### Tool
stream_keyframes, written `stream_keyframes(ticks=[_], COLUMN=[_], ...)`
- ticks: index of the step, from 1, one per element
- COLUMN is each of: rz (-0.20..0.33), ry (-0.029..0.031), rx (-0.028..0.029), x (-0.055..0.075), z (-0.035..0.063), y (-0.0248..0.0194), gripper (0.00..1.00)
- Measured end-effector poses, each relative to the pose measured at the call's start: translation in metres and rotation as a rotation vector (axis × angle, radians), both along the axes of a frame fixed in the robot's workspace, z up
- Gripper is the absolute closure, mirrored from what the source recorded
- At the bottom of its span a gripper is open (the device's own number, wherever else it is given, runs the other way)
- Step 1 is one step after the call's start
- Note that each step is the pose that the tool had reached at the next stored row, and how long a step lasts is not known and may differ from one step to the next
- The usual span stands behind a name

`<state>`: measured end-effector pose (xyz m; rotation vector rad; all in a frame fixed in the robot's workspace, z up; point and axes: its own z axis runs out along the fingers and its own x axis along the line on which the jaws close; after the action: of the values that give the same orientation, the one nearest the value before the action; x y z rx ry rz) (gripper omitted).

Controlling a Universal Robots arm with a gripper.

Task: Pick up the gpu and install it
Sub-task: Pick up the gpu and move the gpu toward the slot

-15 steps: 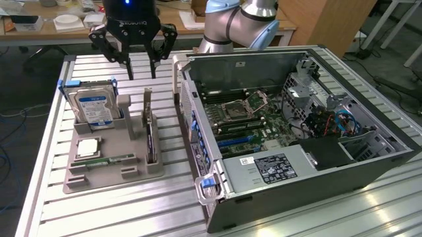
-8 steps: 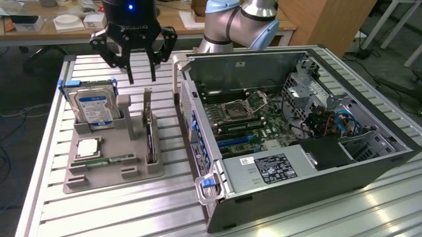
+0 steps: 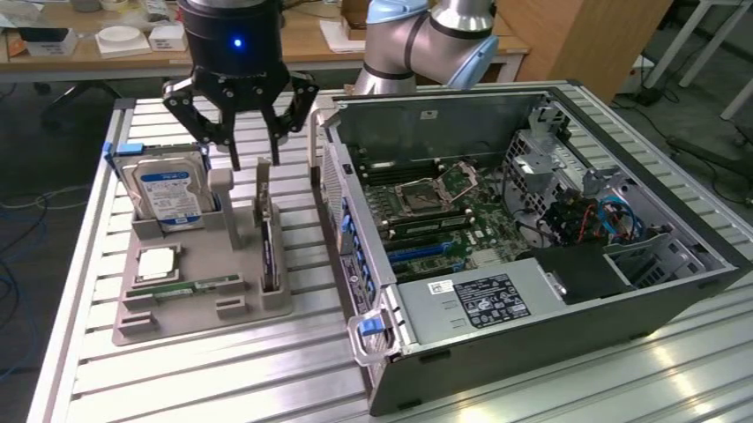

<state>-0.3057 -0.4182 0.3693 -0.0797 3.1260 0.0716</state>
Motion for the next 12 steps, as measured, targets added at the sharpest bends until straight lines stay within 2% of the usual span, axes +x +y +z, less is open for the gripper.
stream_keyframes(ticks=[3,5,12], rz=[0.056,0.06,-0.022], ry=[-0.0001,0.0,-0.0025], rx=[0.0,0.0001,0.0], x=[0.0,0.0,0.0], z=[-0.0069,-0.0107,-0.0226], y=[0.0,0.0,-0.0001], gripper=[0.53,0.53,0.53])
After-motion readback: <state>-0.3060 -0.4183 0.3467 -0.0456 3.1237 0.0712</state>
